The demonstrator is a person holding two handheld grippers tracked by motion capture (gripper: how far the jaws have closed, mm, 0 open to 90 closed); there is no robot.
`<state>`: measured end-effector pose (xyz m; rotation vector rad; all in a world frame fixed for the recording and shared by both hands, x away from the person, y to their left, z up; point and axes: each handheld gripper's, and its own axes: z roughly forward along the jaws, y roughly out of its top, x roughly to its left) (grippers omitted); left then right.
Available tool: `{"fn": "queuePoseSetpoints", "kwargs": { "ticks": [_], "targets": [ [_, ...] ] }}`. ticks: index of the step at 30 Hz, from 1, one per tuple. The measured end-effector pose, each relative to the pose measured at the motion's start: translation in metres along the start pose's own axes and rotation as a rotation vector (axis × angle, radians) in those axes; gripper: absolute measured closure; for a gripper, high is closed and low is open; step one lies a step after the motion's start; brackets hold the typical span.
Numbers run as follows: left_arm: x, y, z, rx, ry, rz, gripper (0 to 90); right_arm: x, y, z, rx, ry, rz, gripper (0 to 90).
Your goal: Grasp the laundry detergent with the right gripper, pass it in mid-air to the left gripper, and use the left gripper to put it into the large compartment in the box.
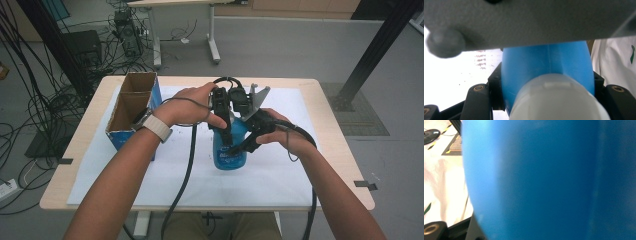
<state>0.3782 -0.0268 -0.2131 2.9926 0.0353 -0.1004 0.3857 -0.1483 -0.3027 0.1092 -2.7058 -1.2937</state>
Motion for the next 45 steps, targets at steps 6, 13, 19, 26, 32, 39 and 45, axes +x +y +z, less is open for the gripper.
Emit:
{"fn": "queuePoseSetpoints", "kwargs": {
  "ticks": [6,13,19,26,32,39,45],
  "targets": [
    [0.0001,-0.0003,0.0002,-0.005,-0.001,-0.003,38.1,0.0,0.0001,-0.0001,0.003,-0.002,-0.001,43.7],
    [-0.0004,-0.0005,-0.0001,-0.01,0.001,-0.001,38.1,0.0004,0.0003,-0.0005,0.004,-0.003,-0.004,43.7],
    [-0.0006,-0.0004,-0.0001,-0.007,-0.001,-0.002,38.1,0.0005,0.0005,-0.0004,0.006,-0.002,-0.005,43.6],
    [-0.0003,-0.0007,0.0003,-0.014,0.0,0.0,38.1,0.0008,0.0006,-0.001,0.011,-0.007,-0.006,43.7],
    [0.0,-0.0012,0.0001,-0.022,-0.001,-0.003,38.1,0.0006,0.0006,-0.0013,0.009,-0.007,-0.004,43.6],
    [-0.0005,-0.0012,-0.0002,-0.02,-0.002,-0.007,38.1,0.0009,0.0008,-0.0014,0.009,-0.007,-0.006,43.6],
    [-0.0007,-0.0014,-0.0004,-0.02,-0.001,-0.007,38.1,0.0016,0.0008,-0.0018,0.013,-0.006,0.001,43.6]
  ]
}}
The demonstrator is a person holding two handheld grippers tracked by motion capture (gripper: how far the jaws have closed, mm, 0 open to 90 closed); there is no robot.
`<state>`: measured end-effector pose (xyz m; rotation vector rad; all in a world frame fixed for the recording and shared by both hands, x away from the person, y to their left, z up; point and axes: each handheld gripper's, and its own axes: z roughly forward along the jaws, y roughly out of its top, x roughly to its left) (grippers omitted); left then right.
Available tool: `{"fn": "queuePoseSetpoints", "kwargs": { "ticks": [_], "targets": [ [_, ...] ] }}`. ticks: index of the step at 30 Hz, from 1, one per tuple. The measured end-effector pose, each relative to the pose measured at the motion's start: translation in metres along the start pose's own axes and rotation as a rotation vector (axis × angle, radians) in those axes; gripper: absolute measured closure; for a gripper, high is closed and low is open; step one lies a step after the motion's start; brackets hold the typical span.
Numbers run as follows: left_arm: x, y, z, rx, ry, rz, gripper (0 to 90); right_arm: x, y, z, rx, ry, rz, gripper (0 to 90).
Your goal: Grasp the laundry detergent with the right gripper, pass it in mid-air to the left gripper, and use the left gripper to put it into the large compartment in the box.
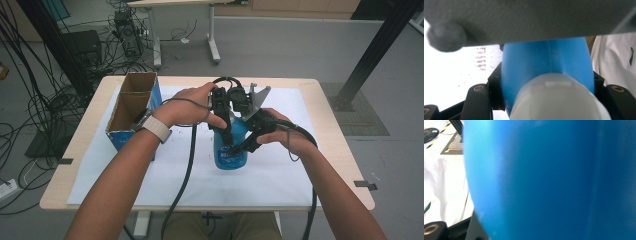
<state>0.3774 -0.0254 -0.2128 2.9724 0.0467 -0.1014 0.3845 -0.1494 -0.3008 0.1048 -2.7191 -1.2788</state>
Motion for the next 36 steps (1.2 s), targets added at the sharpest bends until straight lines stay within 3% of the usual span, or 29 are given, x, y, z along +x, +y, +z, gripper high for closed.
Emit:
{"fn": "queuePoseSetpoints", "kwargs": {
  "ticks": [36],
  "targets": [
    [-0.0001,-0.0024,0.0009,-0.011,-0.005,-0.007,38.1,0.0,0.0002,0.0009,0.004,0.003,-0.006,43.6]
  ]
}}
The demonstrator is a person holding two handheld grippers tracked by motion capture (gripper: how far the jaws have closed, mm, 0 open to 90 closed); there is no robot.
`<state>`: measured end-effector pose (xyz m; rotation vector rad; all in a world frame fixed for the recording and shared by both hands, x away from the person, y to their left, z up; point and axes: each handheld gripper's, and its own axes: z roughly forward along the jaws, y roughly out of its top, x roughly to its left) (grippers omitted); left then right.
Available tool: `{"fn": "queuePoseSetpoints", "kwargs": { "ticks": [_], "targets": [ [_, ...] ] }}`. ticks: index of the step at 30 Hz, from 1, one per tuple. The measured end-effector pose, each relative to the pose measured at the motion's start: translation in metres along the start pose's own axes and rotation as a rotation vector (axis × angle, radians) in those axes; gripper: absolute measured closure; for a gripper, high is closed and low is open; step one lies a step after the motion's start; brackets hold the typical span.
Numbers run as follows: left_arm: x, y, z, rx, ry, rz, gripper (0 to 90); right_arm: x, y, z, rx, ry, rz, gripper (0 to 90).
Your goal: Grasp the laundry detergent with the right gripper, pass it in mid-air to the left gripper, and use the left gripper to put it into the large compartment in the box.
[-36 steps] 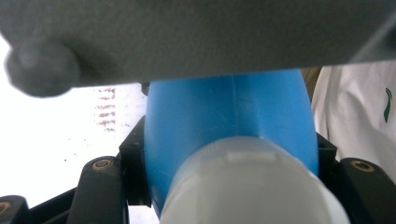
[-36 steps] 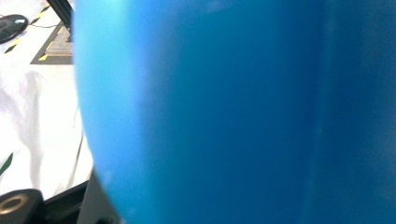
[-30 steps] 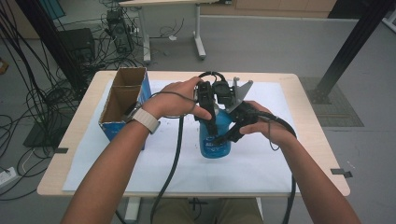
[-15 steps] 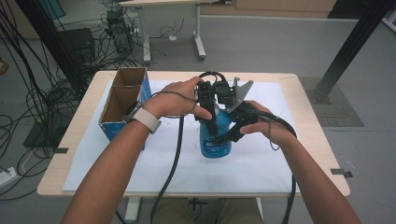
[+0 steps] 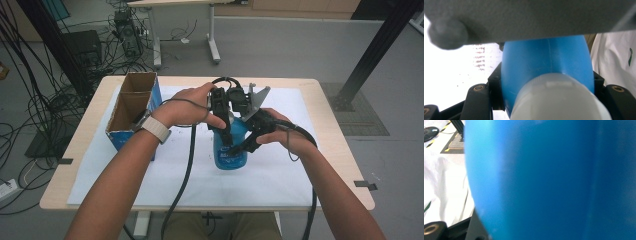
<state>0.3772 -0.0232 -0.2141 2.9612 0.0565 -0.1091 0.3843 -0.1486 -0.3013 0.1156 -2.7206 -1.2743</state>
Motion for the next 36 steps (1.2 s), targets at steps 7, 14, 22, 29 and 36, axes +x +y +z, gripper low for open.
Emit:
{"fn": "queuePoseSetpoints", "kwargs": {
  "ticks": [7,14,22,29,36],
  "targets": [
    [-0.0005,-0.0001,0.0001,0.005,0.0,0.0,38.1,0.0004,0.0001,0.0004,0.001,0.001,-0.002,43.5],
    [-0.0004,0.0001,-0.0005,0.005,-0.002,0.001,38.1,0.0009,0.0003,0.0001,0.0,0.002,-0.004,43.5],
    [-0.0009,-0.0003,-0.0018,0.004,0.001,-0.001,38.2,0.0005,0.0007,-0.0003,-0.009,0.003,-0.009,43.5],
    [-0.0013,0.0011,-0.0029,0.014,0.01,0.001,38.2,-0.0001,0.0007,-0.0004,-0.014,0.001,-0.017,43.4],
    [-0.0016,0.0033,-0.0047,0.02,0.014,-0.001,38.3,-0.0007,0.0007,-0.0012,-0.024,0.0,-0.024,43.3]
  ]
}}
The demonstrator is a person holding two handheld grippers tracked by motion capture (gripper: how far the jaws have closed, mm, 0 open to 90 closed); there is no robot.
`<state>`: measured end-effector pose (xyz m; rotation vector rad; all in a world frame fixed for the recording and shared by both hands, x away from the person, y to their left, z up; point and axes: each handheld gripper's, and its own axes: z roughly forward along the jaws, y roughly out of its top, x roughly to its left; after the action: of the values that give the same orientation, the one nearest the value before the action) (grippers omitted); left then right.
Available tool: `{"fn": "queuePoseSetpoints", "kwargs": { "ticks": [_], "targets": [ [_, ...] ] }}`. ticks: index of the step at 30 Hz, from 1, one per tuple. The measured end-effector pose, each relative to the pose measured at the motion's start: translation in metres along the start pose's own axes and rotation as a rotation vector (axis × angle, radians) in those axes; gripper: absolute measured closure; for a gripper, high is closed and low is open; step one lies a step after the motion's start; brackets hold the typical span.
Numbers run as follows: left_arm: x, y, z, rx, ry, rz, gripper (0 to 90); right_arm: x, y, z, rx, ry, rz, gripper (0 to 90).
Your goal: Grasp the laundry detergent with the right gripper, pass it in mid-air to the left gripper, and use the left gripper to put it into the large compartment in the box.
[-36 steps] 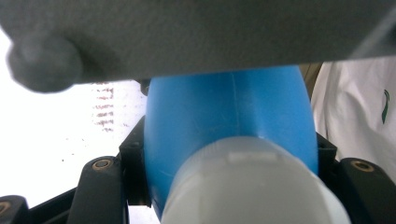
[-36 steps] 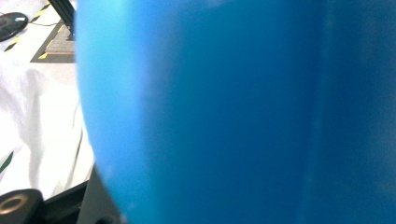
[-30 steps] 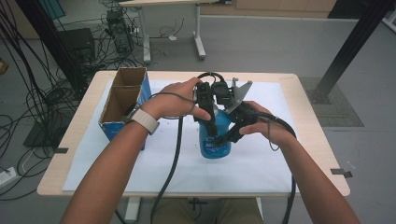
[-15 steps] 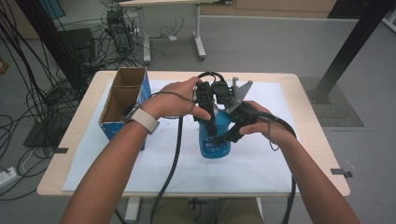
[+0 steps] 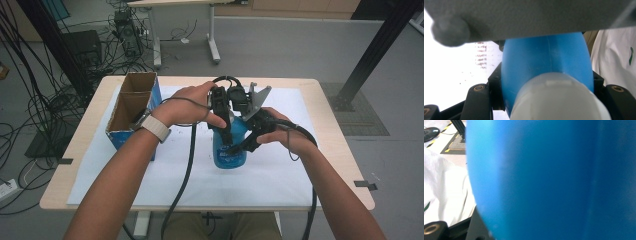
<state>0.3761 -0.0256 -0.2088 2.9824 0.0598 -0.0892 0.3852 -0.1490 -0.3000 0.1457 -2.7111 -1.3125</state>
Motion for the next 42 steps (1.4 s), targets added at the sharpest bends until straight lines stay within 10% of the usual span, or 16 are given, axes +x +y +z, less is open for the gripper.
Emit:
{"fn": "queuePoseSetpoints", "kwargs": {
  "ticks": [5,9,12,23,42],
  "targets": [
    [-0.001,0.002,-0.001,0.006,0.012,0.001,38.3,0.0,-0.001,-0.002,-0.005,-0.004,-0.009,42.6],
    [-0.001,0.001,-0.003,0.005,0.02,-0.005,38.3,0.001,-0.007,-0.004,0.043,-0.003,0.038,19.5],
    [-0.001,-0.002,-0.004,0.012,0.029,-0.02,38.2,0.003,-0.019,-0.013,0.069,0.002,0.059,19.1],
    [0.004,-0.012,-0.017,0.04,0.072,-0.129,38.1,0.009,-0.056,-0.054,0.331,-0.117,0.237,8.1],
    [0.017,-0.021,-0.069,0.054,0.215,-0.43,38.1,0.014,-0.057,-0.09,0.551,-0.277,0.244,9.1]
  ]
}}
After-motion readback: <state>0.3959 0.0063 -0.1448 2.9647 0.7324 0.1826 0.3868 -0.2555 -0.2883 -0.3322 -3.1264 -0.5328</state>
